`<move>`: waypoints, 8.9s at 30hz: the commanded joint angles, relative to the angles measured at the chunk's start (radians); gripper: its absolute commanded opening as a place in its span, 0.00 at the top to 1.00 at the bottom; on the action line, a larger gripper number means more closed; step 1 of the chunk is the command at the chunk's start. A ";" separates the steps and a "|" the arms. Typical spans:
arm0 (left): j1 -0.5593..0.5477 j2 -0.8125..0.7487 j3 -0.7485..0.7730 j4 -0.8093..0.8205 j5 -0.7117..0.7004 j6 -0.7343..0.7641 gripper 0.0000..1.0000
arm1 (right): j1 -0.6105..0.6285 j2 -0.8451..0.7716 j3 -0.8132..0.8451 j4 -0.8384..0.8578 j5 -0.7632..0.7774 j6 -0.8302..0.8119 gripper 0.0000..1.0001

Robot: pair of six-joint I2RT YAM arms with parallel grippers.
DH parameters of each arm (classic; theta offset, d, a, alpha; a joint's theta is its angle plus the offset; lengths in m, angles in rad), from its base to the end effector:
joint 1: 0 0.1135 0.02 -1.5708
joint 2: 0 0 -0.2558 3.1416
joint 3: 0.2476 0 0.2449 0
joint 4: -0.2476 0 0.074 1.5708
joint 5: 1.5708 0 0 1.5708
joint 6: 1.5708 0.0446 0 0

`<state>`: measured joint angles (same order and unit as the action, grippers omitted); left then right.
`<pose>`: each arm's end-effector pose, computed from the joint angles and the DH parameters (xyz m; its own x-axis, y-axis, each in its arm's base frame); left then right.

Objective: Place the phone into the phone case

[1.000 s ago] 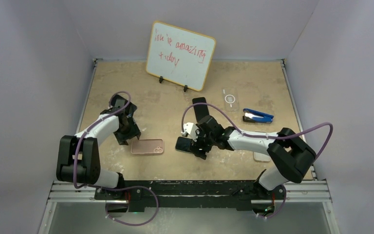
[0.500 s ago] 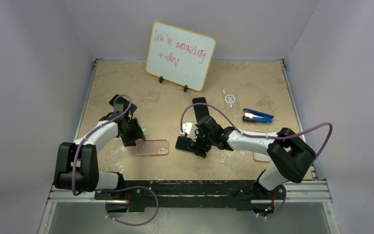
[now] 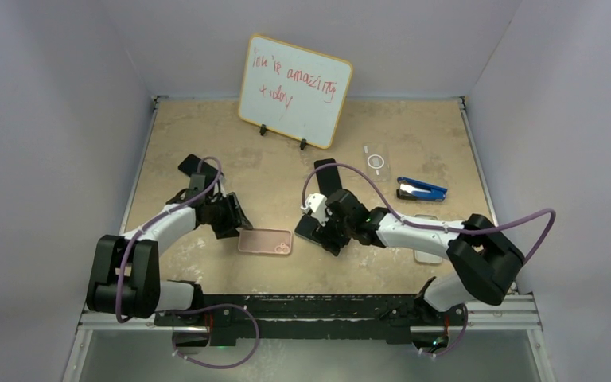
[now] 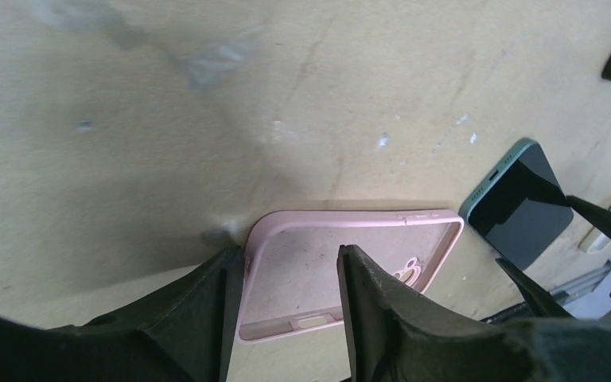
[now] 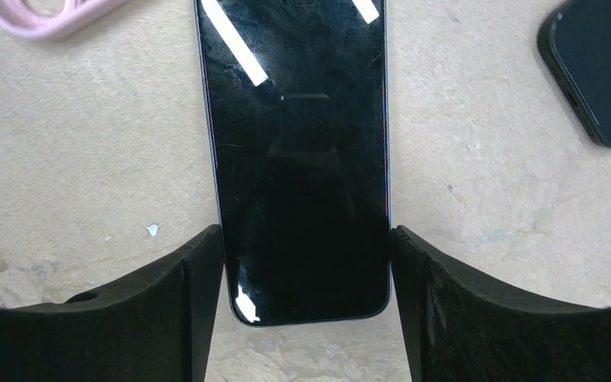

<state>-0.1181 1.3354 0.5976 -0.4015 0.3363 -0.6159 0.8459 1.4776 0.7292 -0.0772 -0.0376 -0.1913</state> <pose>0.2217 -0.0411 0.1415 -0.8797 -0.4448 -0.1682 -0.3184 0.8137 -0.4863 0.1920 0.2193 0.1635 -0.3330 -0.6625 -0.6710 -0.8436 0.5272 -0.1018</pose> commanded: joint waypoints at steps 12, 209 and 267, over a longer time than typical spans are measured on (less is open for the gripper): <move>-0.163 0.052 -0.002 0.201 0.128 -0.053 0.52 | -0.001 -0.095 -0.036 0.034 0.165 0.142 0.61; 0.049 -0.117 0.052 -0.078 0.452 0.081 0.43 | 0.088 0.165 0.052 0.575 -0.468 -0.118 0.51; -0.129 -0.016 -0.055 0.179 0.336 -0.066 0.50 | 0.087 0.096 -0.203 0.913 -0.220 -0.030 0.51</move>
<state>-0.2428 1.3640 0.5110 -0.2184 0.7349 -0.6804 0.9360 1.6222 0.5396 0.7410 -0.3031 -0.2302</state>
